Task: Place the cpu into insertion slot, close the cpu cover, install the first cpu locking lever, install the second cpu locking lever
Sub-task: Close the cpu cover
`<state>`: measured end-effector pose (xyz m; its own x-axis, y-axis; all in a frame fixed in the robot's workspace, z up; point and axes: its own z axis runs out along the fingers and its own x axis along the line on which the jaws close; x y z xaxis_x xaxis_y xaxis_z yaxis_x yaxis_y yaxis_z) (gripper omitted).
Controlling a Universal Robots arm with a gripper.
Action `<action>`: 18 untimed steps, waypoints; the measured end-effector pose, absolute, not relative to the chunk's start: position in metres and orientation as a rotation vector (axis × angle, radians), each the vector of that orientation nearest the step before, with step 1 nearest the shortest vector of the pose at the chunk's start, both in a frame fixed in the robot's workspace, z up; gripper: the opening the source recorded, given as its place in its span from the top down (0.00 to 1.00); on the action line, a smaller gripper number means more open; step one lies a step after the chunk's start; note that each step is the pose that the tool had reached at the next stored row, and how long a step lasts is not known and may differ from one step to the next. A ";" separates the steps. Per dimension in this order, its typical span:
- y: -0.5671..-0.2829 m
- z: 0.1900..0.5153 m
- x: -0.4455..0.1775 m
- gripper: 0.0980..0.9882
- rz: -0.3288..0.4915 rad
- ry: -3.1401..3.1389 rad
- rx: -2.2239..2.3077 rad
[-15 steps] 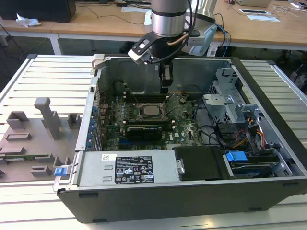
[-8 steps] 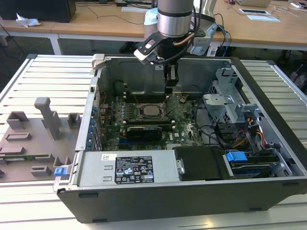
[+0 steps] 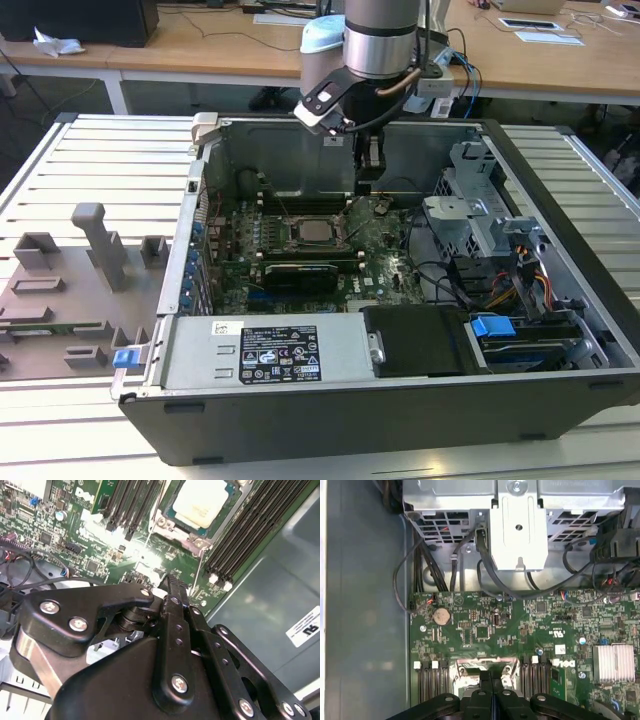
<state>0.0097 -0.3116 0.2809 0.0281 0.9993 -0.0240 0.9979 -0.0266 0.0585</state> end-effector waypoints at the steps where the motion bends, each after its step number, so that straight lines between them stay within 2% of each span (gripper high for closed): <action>1: -0.312 0.281 0.011 0.99 0.036 2.150 2.209; 18: -0.312 0.280 0.035 0.99 0.031 2.152 2.212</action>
<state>0.0353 -0.3116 0.2797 0.0280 0.9993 -0.0240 0.9982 -0.0267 0.0532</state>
